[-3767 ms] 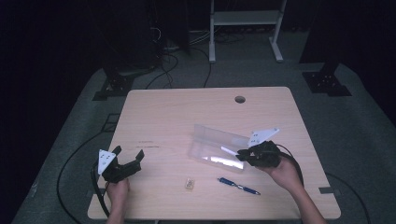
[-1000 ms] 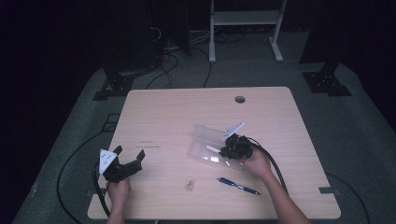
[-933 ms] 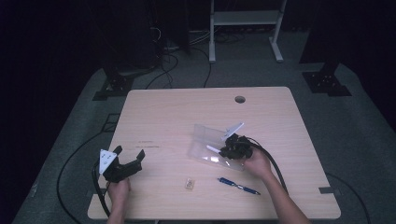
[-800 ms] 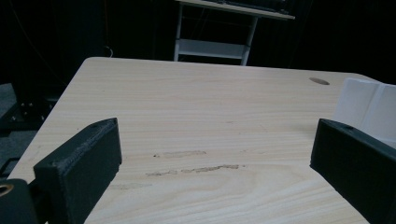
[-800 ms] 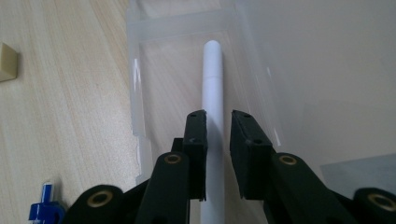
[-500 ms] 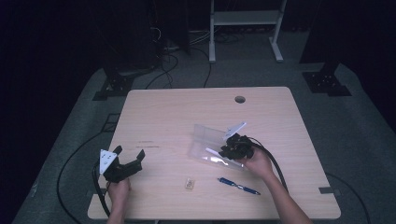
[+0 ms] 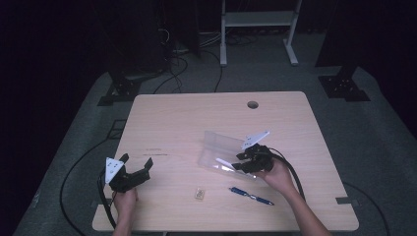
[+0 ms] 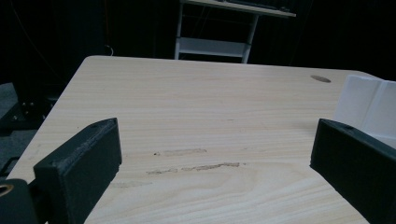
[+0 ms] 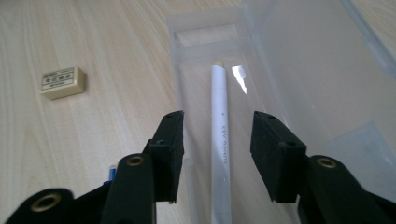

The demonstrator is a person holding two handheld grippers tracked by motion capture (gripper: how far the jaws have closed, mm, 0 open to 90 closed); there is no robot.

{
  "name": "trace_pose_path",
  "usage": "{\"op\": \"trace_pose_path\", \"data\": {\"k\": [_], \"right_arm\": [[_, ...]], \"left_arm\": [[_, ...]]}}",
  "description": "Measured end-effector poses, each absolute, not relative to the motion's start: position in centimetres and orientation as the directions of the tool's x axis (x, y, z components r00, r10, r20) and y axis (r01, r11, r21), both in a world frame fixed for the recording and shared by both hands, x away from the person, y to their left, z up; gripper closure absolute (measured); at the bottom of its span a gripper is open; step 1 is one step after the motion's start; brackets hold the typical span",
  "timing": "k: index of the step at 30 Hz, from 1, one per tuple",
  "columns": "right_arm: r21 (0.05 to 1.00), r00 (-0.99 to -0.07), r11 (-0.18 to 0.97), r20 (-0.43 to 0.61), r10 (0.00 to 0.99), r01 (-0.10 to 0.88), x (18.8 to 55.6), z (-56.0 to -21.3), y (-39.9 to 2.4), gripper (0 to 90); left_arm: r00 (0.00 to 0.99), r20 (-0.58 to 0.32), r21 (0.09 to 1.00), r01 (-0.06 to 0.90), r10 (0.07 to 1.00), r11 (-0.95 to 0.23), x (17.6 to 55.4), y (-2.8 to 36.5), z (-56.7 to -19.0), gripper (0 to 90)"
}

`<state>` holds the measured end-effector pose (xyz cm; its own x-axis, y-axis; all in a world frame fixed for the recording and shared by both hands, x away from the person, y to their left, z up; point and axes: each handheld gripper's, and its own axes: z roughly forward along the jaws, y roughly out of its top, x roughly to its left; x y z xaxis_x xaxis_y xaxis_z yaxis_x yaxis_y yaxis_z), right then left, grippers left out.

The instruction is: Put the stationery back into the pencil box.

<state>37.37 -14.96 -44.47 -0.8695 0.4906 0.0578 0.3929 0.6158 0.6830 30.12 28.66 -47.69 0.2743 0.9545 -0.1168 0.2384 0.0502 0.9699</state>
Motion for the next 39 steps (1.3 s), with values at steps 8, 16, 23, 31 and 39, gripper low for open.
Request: {"op": "trace_pose_path", "data": {"k": [8,16,23,31,39], "right_arm": [[0.699,-0.877,0.595,0.097,0.47,0.396,35.9,-44.3,-15.7,45.6],[0.699,-0.875,0.594,0.094,0.474,0.397,34.4,-44.4,-16.6,43.8],[0.687,-0.874,0.607,0.085,0.479,0.399,32.9,-45.0,-17.5,43.7],[0.685,-0.878,0.613,0.085,0.471,0.394,31.6,-45.6,-18.4,46.3],[0.677,-0.882,0.622,0.088,0.462,0.393,30.2,-46.3,-19.2,50.0]], "left_arm": [[0.276,-0.117,0.97,0.239,0.954,0.049,30.2,28.5,-47.7,1.1],[0.274,-0.115,0.97,0.238,0.955,0.049,30.1,28.5,-47.7,1.1],[0.276,-0.113,0.97,0.237,0.954,0.046,30.1,28.5,-47.7,1.1],[0.276,-0.113,0.97,0.238,0.955,0.046,30.1,28.4,-47.7,1.1],[0.277,-0.112,0.97,0.239,0.954,0.044,30.0,28.4,-47.7,1.1]]}}
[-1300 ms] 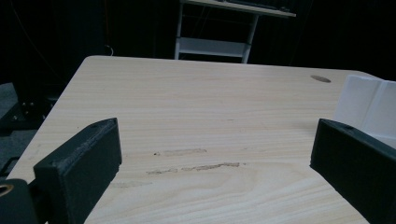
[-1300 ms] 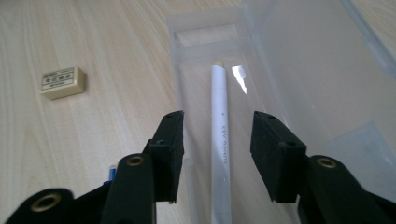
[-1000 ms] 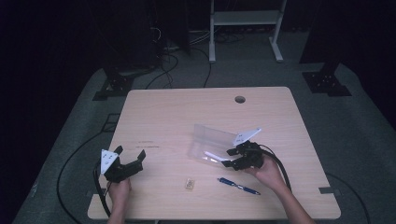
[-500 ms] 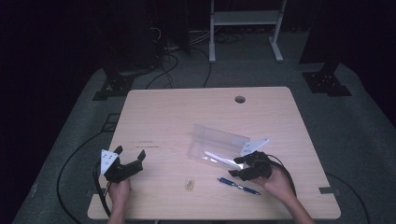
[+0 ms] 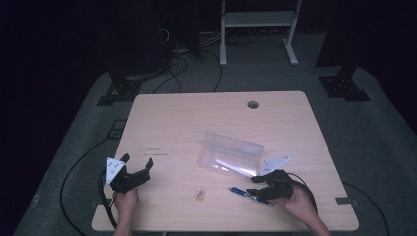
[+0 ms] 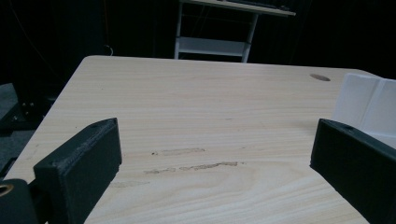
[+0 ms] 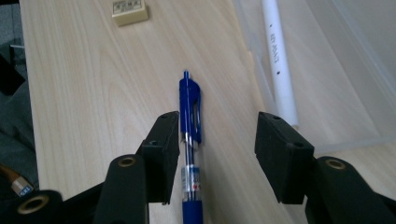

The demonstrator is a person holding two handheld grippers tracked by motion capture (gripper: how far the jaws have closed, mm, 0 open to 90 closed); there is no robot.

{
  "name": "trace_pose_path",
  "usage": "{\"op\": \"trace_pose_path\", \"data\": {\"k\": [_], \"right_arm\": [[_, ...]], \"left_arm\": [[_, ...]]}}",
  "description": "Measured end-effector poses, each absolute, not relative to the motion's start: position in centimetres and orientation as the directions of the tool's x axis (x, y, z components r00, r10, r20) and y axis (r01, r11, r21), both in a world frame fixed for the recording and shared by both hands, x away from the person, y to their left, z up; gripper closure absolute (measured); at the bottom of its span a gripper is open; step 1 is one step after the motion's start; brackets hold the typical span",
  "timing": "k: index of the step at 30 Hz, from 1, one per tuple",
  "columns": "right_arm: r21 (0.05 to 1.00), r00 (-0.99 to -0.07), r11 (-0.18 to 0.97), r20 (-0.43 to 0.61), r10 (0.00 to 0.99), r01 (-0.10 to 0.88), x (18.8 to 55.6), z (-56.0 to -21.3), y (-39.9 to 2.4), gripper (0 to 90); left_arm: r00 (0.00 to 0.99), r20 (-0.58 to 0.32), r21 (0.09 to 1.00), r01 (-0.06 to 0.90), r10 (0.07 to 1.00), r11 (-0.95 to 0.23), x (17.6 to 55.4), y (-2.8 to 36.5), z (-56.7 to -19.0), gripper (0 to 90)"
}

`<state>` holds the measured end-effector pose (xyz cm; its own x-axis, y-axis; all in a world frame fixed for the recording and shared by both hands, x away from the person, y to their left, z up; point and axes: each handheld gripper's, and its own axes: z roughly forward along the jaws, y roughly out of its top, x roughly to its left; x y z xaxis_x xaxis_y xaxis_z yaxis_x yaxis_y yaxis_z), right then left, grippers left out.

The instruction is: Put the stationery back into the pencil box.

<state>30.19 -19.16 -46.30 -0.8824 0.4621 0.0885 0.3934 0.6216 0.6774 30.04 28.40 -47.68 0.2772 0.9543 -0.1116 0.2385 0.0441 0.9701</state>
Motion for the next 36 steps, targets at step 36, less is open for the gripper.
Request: {"op": "trace_pose_path", "data": {"k": [36], "right_arm": [[0.659,-0.905,0.669,0.042,0.423,0.343,27.7,-48.7,-18.7,74.5]], "left_arm": [[0.279,-0.112,0.97,0.238,0.954,0.044,30.0,28.3,-47.6,1.1]]}}
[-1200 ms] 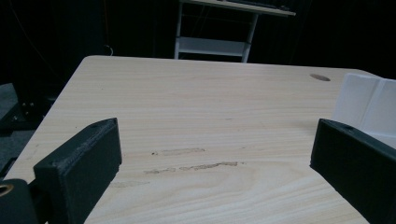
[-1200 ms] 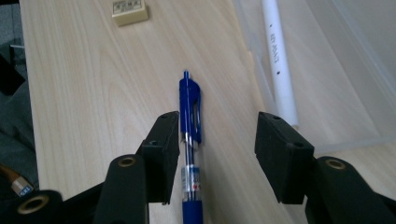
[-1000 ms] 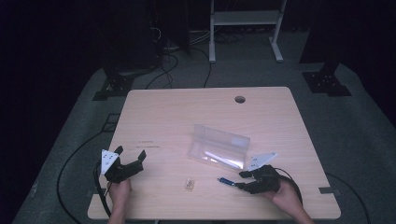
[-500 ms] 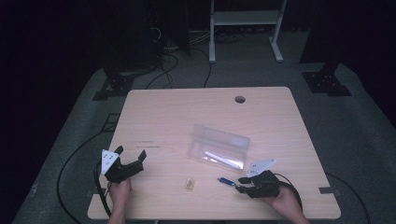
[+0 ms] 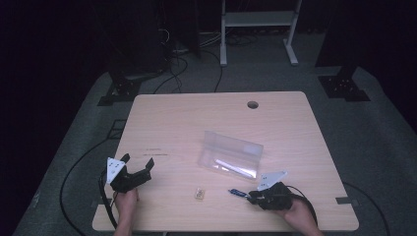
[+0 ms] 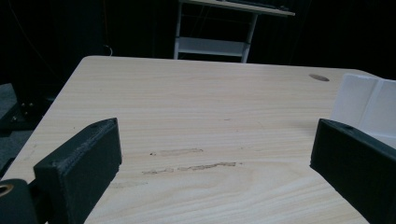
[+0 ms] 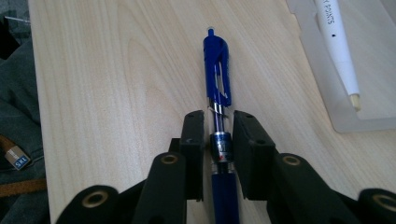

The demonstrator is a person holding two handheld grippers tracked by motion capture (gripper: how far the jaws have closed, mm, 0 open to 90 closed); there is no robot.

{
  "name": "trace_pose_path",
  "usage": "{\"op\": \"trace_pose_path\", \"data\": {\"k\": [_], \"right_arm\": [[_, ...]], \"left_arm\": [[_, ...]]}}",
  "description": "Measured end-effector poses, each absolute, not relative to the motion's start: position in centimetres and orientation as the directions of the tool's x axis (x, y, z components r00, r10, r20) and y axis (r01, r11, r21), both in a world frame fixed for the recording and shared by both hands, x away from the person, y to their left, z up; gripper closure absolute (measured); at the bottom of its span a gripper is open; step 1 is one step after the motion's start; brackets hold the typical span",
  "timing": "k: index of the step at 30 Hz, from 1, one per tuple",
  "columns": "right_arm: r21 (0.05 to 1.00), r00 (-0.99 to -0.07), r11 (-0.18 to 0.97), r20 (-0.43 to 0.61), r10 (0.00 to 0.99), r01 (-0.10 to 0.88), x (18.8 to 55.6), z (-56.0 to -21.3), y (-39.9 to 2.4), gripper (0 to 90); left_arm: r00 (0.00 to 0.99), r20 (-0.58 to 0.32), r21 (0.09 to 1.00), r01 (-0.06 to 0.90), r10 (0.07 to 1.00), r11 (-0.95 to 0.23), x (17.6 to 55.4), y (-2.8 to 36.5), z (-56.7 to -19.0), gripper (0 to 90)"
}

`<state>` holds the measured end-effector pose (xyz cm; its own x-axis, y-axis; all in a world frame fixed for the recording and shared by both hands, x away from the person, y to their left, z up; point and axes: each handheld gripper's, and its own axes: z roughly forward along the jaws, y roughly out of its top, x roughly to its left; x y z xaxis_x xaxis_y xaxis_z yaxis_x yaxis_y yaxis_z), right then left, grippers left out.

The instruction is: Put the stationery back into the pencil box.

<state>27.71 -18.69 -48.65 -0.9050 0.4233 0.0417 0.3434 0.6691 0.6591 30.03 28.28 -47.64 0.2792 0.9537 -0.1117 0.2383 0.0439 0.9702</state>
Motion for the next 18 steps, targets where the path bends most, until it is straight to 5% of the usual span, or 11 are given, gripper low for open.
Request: {"op": "trace_pose_path", "data": {"k": [18], "right_arm": [[0.663,-0.906,0.668,0.037,0.422,0.338,27.59,-48.6,-18.78,79.1]], "left_arm": [[0.276,-0.114,0.97,0.238,0.954,0.047,30.04,28.31,-47.63,1.1]]}}
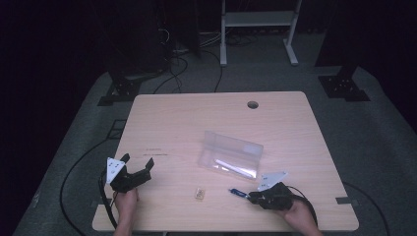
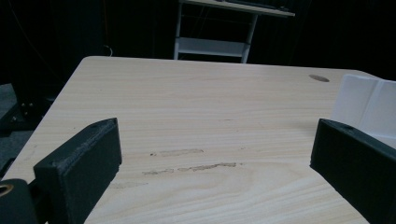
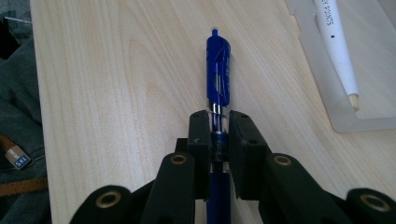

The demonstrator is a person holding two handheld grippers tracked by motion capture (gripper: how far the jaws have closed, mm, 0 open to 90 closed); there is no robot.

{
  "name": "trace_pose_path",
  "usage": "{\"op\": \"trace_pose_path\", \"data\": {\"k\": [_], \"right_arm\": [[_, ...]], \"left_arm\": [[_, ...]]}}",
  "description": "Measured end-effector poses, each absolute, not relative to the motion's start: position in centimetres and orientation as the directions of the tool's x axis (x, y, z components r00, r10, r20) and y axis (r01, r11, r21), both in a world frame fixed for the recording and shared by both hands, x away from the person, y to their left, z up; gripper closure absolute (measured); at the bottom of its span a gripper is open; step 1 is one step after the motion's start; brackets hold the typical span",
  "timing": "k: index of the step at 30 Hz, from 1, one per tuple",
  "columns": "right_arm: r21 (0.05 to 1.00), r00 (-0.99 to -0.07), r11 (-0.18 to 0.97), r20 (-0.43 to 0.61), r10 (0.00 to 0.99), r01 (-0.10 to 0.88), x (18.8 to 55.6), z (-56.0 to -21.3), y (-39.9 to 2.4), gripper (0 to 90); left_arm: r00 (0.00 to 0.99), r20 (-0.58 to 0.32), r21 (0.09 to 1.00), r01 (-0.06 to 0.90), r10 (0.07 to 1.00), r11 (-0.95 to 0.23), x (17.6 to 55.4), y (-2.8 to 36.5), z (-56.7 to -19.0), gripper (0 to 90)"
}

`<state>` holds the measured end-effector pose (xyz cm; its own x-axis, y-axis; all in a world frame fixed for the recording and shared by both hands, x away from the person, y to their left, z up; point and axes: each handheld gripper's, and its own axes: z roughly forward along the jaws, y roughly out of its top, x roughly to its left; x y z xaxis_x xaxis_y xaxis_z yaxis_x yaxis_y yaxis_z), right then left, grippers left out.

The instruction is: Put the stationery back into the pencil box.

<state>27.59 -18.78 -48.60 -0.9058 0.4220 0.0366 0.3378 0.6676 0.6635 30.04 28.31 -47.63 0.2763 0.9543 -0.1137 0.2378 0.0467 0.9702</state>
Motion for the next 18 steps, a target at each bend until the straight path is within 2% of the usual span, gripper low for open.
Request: {"op": "trace_pose_path", "data": {"k": [9,18], "right_arm": [[0.677,-0.903,0.653,0.041,0.428,0.34,27.7,-47.8,-19.3,79.2],[0.68,-0.901,0.656,0.013,0.434,0.326,28.6,-45.5,-19.3,79.2]], "left_arm": [[0.274,-0.115,0.97,0.238,0.955,0.049,30.0,28.4,-47.7,1.1],[0.274,-0.112,0.971,0.237,0.955,0.046,30.1,28.3,-47.6,1.1]]}}
